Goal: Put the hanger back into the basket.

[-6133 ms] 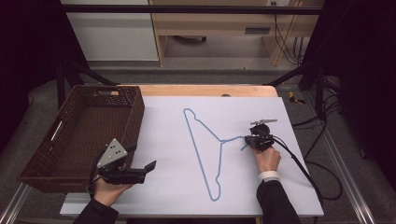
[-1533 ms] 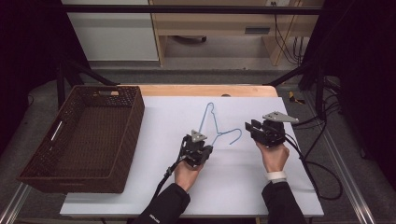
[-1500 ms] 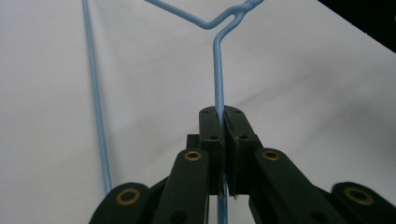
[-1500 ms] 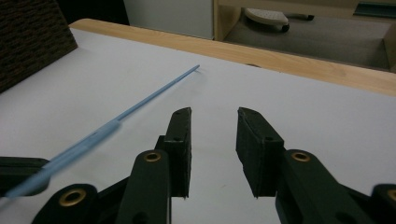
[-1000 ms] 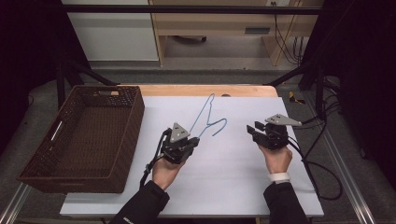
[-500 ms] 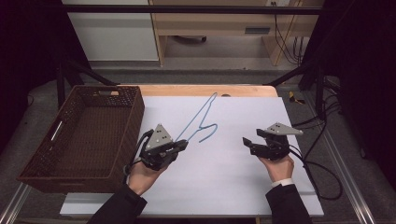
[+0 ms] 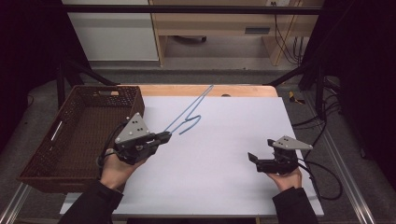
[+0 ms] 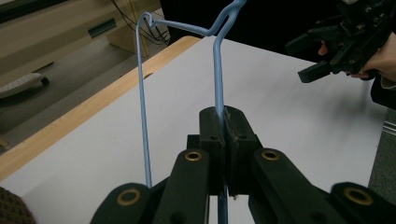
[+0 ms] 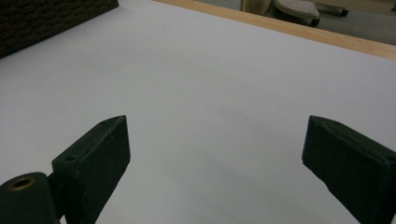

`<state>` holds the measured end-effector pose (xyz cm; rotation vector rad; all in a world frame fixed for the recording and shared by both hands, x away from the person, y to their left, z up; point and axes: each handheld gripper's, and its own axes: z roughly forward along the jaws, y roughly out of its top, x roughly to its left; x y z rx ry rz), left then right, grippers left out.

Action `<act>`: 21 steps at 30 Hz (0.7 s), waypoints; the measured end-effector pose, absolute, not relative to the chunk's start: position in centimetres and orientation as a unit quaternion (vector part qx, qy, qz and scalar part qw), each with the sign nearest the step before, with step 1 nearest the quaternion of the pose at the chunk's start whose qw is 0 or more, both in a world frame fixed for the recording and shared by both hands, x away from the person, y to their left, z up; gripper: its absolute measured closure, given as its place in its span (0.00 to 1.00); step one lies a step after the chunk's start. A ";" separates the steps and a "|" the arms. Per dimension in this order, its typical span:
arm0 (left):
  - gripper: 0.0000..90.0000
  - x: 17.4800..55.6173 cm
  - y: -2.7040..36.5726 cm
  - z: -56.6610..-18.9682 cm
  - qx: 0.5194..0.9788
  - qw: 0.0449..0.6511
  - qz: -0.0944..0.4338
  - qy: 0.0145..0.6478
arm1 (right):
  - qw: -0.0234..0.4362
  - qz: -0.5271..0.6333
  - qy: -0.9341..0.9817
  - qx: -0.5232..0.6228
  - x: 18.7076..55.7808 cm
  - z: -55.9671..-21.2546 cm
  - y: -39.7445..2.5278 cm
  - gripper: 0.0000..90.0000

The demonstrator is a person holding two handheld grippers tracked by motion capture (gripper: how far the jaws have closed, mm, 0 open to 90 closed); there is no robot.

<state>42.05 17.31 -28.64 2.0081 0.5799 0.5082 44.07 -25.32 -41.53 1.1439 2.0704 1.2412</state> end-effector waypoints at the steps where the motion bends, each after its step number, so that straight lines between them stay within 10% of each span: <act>1: 0.97 42.1 17.7 -28.3 0.822 0.474 0.209 0.236 | 0.233 0.451 0.755 0.416 43.9 -41.6 -25.5 0.09; 21: 0.97 44.4 27.6 -24.4 0.796 0.492 0.209 0.283 | 0.239 0.444 0.756 0.418 43.0 -42.0 -26.4 0.07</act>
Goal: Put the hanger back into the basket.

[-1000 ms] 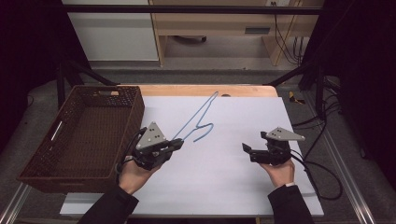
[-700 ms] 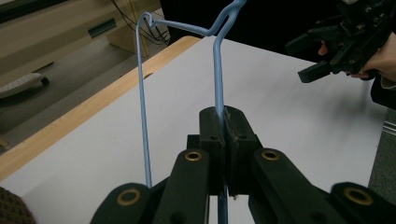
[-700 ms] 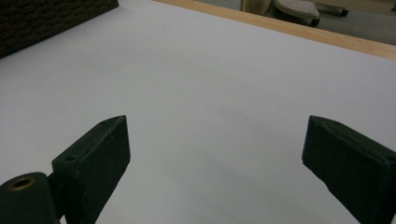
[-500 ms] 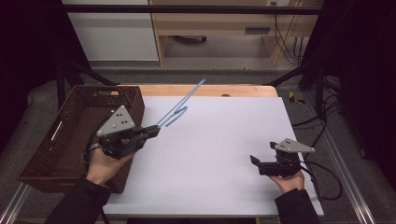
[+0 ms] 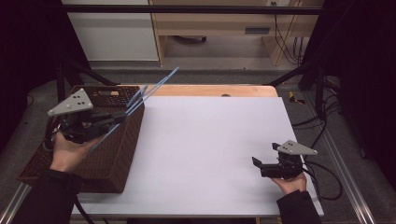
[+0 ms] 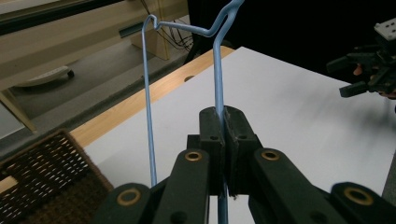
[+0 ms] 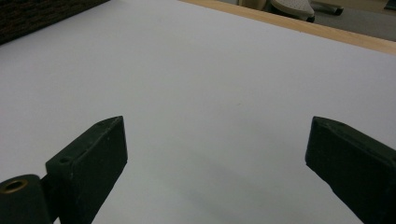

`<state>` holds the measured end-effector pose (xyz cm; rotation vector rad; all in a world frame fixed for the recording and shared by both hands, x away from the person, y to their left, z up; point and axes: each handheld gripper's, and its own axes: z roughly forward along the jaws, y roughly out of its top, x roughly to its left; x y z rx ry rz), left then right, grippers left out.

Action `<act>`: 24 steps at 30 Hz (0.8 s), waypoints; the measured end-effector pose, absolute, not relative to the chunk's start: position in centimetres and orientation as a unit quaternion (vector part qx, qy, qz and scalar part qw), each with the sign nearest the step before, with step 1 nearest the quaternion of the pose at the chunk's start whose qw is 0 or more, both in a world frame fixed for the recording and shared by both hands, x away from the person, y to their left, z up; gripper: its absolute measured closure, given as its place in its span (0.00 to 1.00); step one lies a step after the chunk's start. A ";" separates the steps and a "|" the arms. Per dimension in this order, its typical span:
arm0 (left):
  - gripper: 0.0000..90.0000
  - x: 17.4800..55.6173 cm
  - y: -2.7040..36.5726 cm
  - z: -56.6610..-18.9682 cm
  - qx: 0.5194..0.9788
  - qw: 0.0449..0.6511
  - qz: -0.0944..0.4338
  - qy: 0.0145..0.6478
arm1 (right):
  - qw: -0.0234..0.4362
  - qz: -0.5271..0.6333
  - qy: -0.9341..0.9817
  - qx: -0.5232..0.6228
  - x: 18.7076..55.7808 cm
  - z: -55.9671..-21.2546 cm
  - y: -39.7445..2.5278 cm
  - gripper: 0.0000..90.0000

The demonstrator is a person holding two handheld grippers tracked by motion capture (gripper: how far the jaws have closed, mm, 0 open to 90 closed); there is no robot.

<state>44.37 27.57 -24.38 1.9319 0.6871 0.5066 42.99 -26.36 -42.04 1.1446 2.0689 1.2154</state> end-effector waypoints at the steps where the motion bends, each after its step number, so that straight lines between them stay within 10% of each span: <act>1: 0.97 44.5 28.2 -24.3 0.794 0.495 0.207 0.286 | 0.239 0.443 0.756 0.418 43.0 -42.0 -26.4 0.07; 24: 0.97 46.8 37.0 -26.2 0.778 0.487 0.210 0.338 | 0.246 0.448 0.754 0.413 42.8 -41.9 -26.2 0.03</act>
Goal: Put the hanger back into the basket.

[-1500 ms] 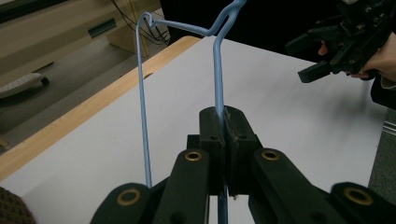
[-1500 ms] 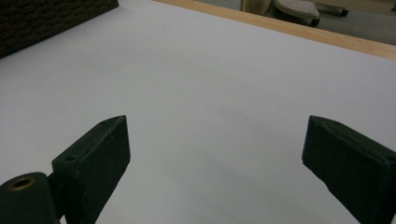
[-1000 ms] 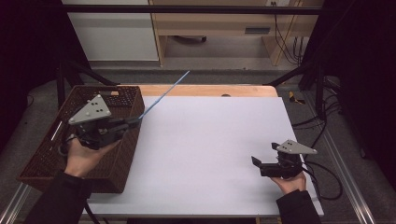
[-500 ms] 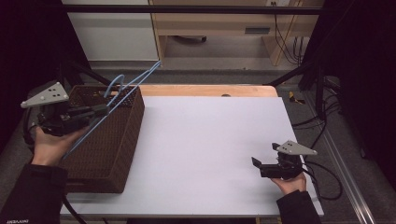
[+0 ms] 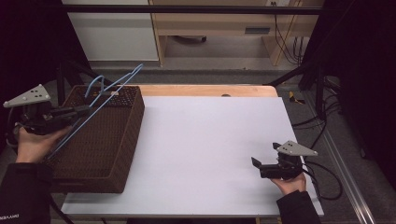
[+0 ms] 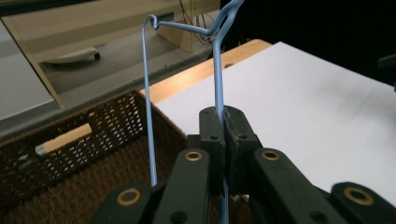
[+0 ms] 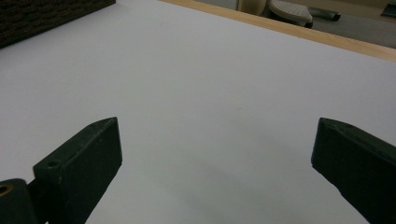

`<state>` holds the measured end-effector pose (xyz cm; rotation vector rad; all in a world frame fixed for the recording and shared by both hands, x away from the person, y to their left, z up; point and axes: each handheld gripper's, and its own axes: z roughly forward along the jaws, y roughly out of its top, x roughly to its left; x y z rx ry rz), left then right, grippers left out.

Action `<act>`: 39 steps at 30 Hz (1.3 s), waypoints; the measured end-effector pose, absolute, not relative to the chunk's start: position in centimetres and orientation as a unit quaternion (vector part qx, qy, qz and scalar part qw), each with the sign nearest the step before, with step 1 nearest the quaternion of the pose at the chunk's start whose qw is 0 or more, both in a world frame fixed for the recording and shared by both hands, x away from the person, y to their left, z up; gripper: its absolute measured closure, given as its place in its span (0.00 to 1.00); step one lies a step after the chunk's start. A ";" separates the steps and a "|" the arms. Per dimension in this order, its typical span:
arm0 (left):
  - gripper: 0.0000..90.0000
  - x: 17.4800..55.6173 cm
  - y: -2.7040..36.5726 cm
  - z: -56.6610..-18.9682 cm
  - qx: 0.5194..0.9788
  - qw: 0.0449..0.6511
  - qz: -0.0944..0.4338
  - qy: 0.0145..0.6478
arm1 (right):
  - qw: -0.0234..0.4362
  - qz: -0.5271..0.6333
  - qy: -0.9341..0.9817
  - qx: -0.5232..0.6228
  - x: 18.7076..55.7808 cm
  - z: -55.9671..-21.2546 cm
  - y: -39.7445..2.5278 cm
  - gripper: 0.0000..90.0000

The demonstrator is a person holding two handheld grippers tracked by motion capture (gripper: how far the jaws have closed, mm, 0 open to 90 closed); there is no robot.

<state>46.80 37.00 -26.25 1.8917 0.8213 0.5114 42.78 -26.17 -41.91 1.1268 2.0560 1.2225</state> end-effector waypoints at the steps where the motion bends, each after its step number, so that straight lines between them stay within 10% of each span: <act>1: 0.97 46.8 37.2 -26.5 0.779 0.483 0.211 0.339 | 0.245 0.449 0.753 0.413 42.8 -41.9 -26.2 0.03; 39: 0.94 48.7 39.2 -36.6 0.828 0.361 0.147 0.403 | 0.251 0.447 0.752 0.414 42.7 -41.9 -26.1 0.02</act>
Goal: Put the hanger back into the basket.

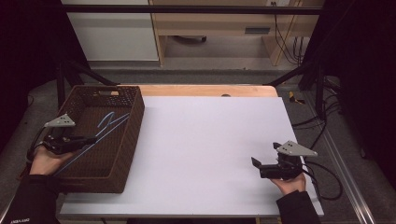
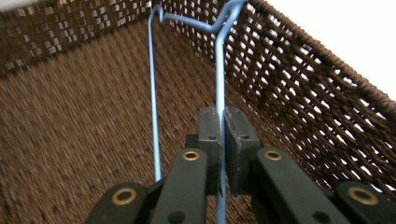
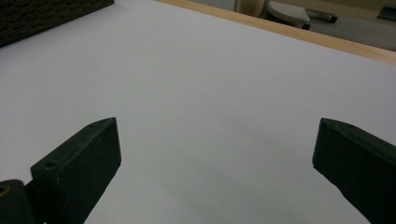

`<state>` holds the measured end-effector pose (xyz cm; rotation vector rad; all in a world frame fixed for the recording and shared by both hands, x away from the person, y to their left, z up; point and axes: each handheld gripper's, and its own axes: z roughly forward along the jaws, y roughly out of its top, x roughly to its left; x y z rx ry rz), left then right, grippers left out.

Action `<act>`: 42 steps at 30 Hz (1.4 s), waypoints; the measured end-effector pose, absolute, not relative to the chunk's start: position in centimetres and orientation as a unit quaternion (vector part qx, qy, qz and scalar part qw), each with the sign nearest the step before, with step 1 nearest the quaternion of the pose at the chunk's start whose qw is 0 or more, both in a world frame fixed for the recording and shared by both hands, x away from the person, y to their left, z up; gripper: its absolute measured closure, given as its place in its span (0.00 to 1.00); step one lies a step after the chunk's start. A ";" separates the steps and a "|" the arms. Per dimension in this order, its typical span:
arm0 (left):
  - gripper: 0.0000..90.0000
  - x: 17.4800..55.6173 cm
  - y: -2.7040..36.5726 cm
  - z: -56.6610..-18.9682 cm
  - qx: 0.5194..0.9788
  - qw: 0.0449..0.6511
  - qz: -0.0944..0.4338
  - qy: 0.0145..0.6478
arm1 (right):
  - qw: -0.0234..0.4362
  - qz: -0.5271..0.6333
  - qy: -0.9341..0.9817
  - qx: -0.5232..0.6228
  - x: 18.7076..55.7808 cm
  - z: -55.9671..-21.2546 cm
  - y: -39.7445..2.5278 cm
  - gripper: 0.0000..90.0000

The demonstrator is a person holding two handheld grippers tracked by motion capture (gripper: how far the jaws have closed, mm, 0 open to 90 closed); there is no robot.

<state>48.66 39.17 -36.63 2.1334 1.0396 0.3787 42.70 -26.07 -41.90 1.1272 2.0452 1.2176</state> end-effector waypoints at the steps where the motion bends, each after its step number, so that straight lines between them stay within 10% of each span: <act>1: 0.94 48.6 39.2 -36.6 0.826 0.362 0.153 0.404 | 0.250 0.448 0.752 0.414 42.7 -41.9 -26.1 0.02; 21: 0.15 42.9 33.4 -32.9 0.754 0.473 0.238 0.389 | 0.248 0.479 0.744 0.395 42.3 -41.3 -26.0 0.00; 42: 0.10 39.5 25.1 -37.4 0.752 0.506 0.228 0.354 | 0.245 0.495 0.741 0.382 41.9 -41.2 -26.0 0.00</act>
